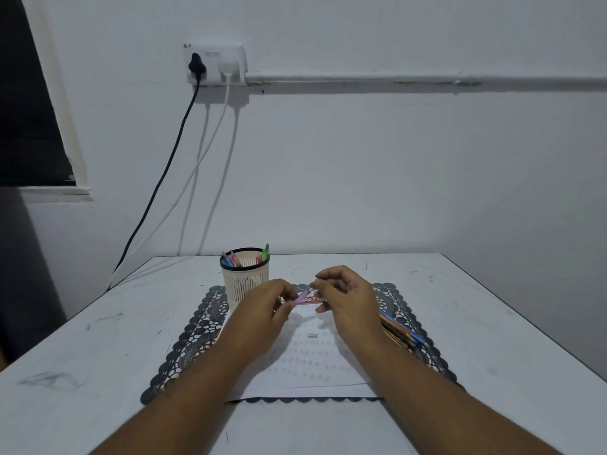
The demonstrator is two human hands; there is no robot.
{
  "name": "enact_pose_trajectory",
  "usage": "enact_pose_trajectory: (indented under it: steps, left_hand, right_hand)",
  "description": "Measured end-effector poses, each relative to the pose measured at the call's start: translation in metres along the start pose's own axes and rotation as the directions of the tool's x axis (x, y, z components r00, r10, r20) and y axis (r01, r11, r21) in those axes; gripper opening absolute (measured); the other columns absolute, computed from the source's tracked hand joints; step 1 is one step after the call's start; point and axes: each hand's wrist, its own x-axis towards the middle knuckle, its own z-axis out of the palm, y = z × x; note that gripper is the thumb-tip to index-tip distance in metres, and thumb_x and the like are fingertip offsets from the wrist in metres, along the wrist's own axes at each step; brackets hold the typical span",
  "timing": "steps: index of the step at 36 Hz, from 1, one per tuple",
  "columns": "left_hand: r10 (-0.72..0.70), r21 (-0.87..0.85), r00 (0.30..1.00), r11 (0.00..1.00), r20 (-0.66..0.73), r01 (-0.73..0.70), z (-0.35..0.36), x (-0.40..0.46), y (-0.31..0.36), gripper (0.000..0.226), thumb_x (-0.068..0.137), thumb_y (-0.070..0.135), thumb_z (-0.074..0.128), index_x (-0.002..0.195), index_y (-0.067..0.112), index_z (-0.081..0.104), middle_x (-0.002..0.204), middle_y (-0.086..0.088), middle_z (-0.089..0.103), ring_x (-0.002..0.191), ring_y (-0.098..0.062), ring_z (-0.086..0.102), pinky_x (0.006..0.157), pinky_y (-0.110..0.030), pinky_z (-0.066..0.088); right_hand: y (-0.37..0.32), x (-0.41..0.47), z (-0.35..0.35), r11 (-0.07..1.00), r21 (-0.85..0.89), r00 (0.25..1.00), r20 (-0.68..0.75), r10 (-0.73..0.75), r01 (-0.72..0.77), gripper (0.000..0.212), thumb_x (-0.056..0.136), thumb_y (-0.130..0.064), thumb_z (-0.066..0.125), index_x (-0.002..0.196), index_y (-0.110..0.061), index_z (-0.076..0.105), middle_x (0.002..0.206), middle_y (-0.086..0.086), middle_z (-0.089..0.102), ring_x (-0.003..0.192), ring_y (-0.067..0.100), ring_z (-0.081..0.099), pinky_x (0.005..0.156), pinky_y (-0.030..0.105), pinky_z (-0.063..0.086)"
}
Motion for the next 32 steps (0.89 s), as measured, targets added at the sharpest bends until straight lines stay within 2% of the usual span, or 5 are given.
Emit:
enact_pose_trajectory:
  steps: [9, 13, 17, 23, 32]
  left_hand:
    - [0.004, -0.020, 1.000, 1.000, -0.017, -0.004, -0.0006, 0.0003, 0.0018, 0.012, 0.099, 0.018, 0.065, 0.098, 0.030, 0.066, 0.086, 0.012, 0.065, 0.075, -0.007, 0.064, 0.064, -0.020, 0.049]
    - [0.003, -0.023, 1.000, 1.000, -0.017, -0.003, -0.0020, 0.0006, 0.0023, 0.012, 0.098, 0.018, 0.065, 0.098, 0.030, 0.066, 0.087, 0.013, 0.066, 0.076, -0.008, 0.064, 0.067, -0.025, 0.052]
    - [-0.010, -0.010, 1.000, 1.000, -0.010, 0.010, -0.0025, 0.0003, 0.0004, 0.012, 0.098, 0.018, 0.065, 0.098, 0.030, 0.066, 0.089, 0.013, 0.065, 0.077, -0.007, 0.064, 0.070, -0.026, 0.053]
    - [-0.054, -0.086, 0.998, 0.995, -0.032, 0.052, -0.0019, 0.0011, 0.0021, 0.014, 0.098, 0.014, 0.066, 0.098, 0.028, 0.066, 0.087, 0.011, 0.068, 0.074, -0.005, 0.065, 0.064, -0.016, 0.048]
    - [-0.047, -0.105, 0.998, 0.994, -0.031, 0.044, -0.0012, 0.0013, 0.0004, 0.015, 0.098, 0.013, 0.066, 0.098, 0.028, 0.067, 0.089, 0.011, 0.069, 0.073, -0.006, 0.067, 0.063, -0.017, 0.049]
  right_hand:
    - [-0.0023, 0.0002, -0.0025, 1.000, -0.015, 1.000, 0.002, -0.012, 0.012, 0.012, 0.093, -0.003, 0.073, 0.093, -0.015, 0.076, 0.085, 0.010, 0.072, 0.075, 0.018, 0.069, 0.063, 0.035, 0.060]
    - [-0.0038, 0.0006, -0.0007, 1.000, -0.010, 1.000, -0.026, -0.009, 0.009, 0.014, 0.093, -0.002, 0.072, 0.093, -0.016, 0.075, 0.083, 0.009, 0.072, 0.072, 0.019, 0.067, 0.062, 0.037, 0.060]
    - [-0.0047, 0.0025, -0.0007, 0.999, 0.040, 0.999, -0.039, 0.028, -0.027, 0.020, 0.096, 0.000, 0.067, 0.101, -0.015, 0.078, 0.081, 0.008, 0.071, 0.068, 0.019, 0.067, 0.070, 0.045, 0.063]
    - [-0.0065, 0.0026, 0.0003, 0.975, 0.154, 0.987, 0.011, 0.158, -0.158, 0.021, 0.097, 0.004, 0.064, 0.106, -0.008, 0.078, 0.081, 0.018, 0.072, 0.073, 0.027, 0.072, 0.070, 0.034, 0.065]
    - [-0.0101, -0.0021, -0.0002, 0.931, 0.257, 0.966, 0.062, 0.253, -0.260, 0.020, 0.096, 0.006, 0.065, 0.111, -0.004, 0.075, 0.098, 0.020, 0.077, 0.080, 0.026, 0.077, 0.073, 0.027, 0.062]
